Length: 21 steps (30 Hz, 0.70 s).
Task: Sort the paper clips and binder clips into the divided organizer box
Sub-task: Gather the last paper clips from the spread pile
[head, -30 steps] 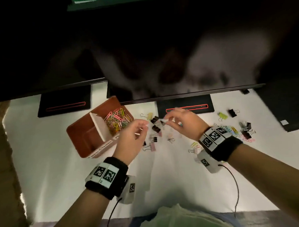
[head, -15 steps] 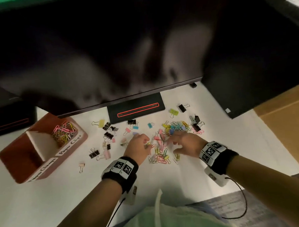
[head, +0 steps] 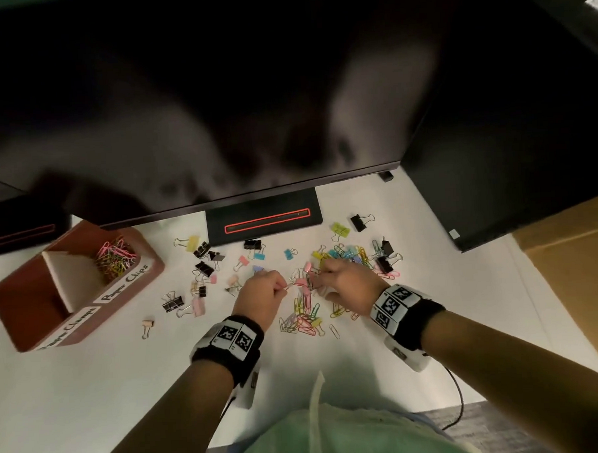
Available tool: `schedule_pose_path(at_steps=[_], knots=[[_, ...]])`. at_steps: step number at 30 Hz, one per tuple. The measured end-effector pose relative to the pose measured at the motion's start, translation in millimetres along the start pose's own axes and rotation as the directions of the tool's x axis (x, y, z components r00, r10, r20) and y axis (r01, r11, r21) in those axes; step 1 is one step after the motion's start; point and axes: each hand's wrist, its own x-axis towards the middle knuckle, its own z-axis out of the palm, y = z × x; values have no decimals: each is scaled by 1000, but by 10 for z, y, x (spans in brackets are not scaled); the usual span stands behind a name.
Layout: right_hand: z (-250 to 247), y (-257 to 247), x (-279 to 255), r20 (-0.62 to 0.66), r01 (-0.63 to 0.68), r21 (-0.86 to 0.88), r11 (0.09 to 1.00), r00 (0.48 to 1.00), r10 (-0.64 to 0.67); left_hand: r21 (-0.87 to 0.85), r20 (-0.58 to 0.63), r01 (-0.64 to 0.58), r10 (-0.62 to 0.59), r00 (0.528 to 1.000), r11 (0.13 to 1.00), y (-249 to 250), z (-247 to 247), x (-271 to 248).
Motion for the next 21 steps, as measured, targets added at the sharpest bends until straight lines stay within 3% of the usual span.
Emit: schedule_pose_path(at_steps=[7,11,14,18,21], knots=[[12,43,65,-62,12,-20,1000,998,-13,55,-49,-42,45,998,998,-126,-97,31],[-36,55,4,-41,56,-48,997,997,-58,3,-57,-76,76,995,997,-154,-130,16],[-46,77,-22,-15,21,-30,999,1000,-22,-76,-74,-102,97,993,992,-100,-129,18],[-68,79,-51,50,-41,20,999,998,40,-196,-22,-37,34,999,980,28,-92,52],[-77,70,-75,94,-43,49,998,995,38,-177,-7,6,-7,1000,984,114,-48,114]])
